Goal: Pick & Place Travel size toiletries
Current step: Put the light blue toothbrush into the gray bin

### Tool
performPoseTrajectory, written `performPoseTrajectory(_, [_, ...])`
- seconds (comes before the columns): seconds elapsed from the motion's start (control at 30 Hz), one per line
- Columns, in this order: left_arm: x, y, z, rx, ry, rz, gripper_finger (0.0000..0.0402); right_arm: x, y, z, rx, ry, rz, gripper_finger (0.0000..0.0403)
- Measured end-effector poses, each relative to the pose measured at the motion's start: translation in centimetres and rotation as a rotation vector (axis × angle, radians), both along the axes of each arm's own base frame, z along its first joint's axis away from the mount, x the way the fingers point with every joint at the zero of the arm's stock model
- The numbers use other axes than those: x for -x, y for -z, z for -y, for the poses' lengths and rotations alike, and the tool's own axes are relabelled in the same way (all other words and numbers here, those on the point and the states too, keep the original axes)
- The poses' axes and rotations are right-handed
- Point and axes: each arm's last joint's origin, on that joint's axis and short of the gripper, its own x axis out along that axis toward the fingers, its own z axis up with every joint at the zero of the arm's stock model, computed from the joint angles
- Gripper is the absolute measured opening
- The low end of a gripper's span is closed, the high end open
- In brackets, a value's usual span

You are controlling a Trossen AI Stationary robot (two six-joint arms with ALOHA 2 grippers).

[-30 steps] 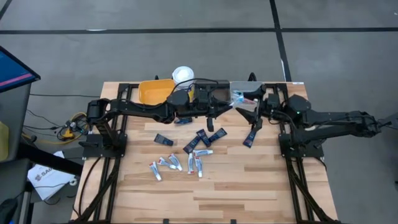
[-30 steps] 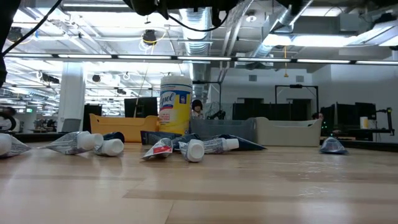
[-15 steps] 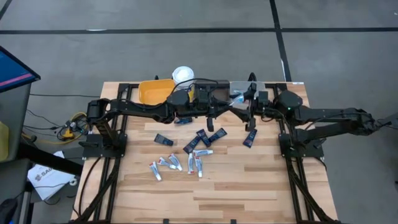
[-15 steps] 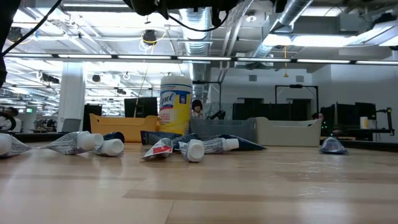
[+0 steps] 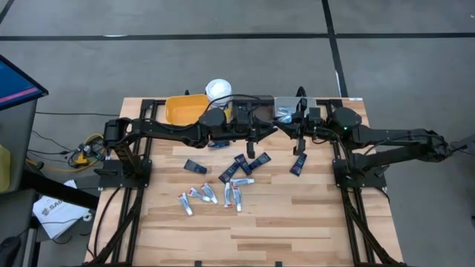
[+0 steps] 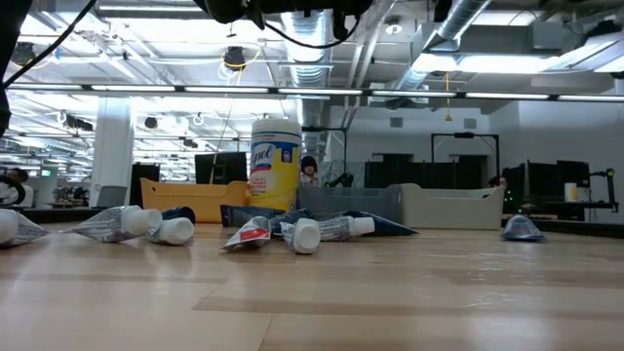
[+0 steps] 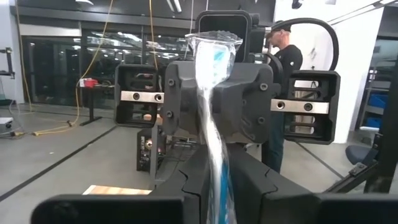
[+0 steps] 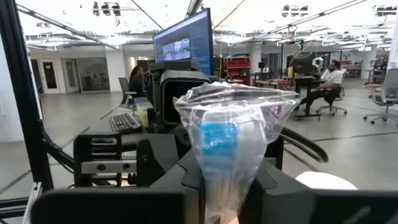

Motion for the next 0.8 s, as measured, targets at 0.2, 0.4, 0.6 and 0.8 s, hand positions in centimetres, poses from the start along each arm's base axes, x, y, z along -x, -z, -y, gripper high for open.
performPoseTrajectory(0.2, [0.3,0.0,0.0,0.006,-0.001,-0.055,0.0055,0.5,-0.2,0.4,0.004,0.028,-0.002,0.0030])
performPoseTrajectory(0.4, [2.2,-0.2,-0.3,-0.023,-0.049,-0.290,0.0104,1.8,-0.2,2.0,-0.025,0.114,-0.044,0.0030])
performPoseTrajectory(0.6, [4.8,-2.0,-0.3,-0.069,-0.127,-0.385,0.0153,2.8,1.3,4.3,-0.071,0.331,-0.198,0.0033])
performPoseTrajectory(0.8, [7.2,-3.9,-0.1,-0.069,-0.162,-0.407,0.0178,3.4,4.5,7.5,-0.092,0.631,-0.496,0.0030])
